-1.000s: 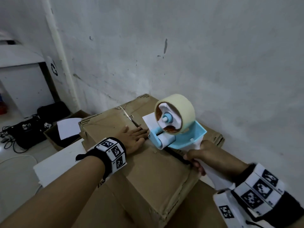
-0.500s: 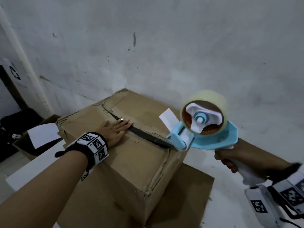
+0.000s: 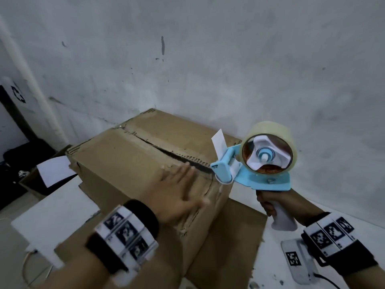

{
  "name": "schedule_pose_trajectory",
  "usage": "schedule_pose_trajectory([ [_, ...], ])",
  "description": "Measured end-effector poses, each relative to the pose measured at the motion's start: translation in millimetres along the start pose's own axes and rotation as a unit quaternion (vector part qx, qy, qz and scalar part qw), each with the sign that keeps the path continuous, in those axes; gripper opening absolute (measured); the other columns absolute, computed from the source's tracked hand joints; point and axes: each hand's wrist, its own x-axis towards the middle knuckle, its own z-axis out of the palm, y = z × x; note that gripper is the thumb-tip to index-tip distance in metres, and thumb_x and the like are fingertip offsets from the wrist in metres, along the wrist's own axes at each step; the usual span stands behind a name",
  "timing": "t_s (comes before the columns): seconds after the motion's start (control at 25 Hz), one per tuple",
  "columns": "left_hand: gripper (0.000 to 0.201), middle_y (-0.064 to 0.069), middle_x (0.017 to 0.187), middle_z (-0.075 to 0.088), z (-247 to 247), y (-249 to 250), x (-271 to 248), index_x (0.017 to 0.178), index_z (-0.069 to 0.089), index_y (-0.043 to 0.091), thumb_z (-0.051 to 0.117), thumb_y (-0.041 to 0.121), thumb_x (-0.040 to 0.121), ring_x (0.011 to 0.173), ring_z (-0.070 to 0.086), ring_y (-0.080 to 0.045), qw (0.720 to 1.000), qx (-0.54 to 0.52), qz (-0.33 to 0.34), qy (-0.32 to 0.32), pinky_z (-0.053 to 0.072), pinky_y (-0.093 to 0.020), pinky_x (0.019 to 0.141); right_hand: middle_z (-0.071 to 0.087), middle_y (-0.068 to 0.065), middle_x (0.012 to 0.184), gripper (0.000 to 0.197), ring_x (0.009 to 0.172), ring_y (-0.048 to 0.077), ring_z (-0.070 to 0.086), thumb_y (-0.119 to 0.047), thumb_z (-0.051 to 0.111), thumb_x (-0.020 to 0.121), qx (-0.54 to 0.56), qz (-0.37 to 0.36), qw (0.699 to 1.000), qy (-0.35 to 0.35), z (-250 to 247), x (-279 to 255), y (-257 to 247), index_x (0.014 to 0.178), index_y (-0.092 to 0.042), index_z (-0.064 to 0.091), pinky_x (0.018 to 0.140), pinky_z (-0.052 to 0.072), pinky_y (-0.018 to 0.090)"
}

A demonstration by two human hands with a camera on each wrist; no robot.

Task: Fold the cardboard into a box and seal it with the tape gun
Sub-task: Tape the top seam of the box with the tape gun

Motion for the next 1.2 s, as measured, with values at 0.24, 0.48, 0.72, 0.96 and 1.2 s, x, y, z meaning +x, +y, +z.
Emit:
schedule_pose_trajectory([
  [0.24,0.076,-0.02,0.151,0.023,20,64,6,0.141,0.011,0.0,-0.008,0.052,0.088,0.14,0.026,-0.03,0.982,0.037,-0.123,0.137,0.015,-0.049,0.111,0.035,0.004,0.043,0.01,0.037,0.012,0.034,-0.007,0.052,0.061,0.015,-0.026,1.0,-0.009,-5,9,17,0.065,-0.005,0.043,0.041,0.031,0.022],
  [0.48,0.065,-0.004,0.158,-0.007,9,66,34,0.147,-0.008,0.015,0.03,0.03,0.096,0.145,-0.011,-0.02,0.998,0.032,-0.039,0.046,-0.007,-0.041,0.118,0.036,0.0,0.038,0.01,0.034,0.009,0.035,-0.007,0.05,0.063,0.059,-0.013,0.998,-0.031,-2,14,31,0.059,-0.009,0.041,0.039,0.032,0.019],
  [0.72,0.067,0.001,0.158,-0.004,11,60,38,0.148,-0.001,0.02,0.039,0.025,0.094,0.146,-0.005,-0.013,0.998,0.005,-0.053,0.024,-0.006,-0.041,0.117,0.036,0.004,0.042,0.013,0.037,0.012,0.036,-0.007,0.051,0.066,0.021,-0.058,0.997,-0.05,-11,12,23,0.057,-0.008,0.04,0.041,0.033,0.021],
  [0.96,0.064,0.003,0.158,0.0,15,66,40,0.148,0.002,0.025,0.038,0.023,0.094,0.146,-0.001,-0.011,0.998,-0.003,-0.063,0.023,-0.006,-0.047,0.116,0.036,0.008,0.049,0.028,0.039,0.013,0.035,0.015,0.05,0.082,-0.02,-0.049,0.997,-0.047,-27,-1,12,0.064,-0.006,0.043,0.039,0.031,0.021],
  [1.2,0.078,0.012,0.156,-0.011,14,58,48,0.146,-0.006,0.033,0.047,0.015,0.091,0.145,-0.008,-0.011,0.998,-0.037,-0.051,0.015,-0.008,-0.054,0.113,0.035,0.004,0.044,0.023,0.032,0.009,0.032,0.012,0.054,0.077,0.053,0.017,0.998,0.013,-95,-59,27,0.07,-0.006,0.042,0.036,0.027,0.021],
])
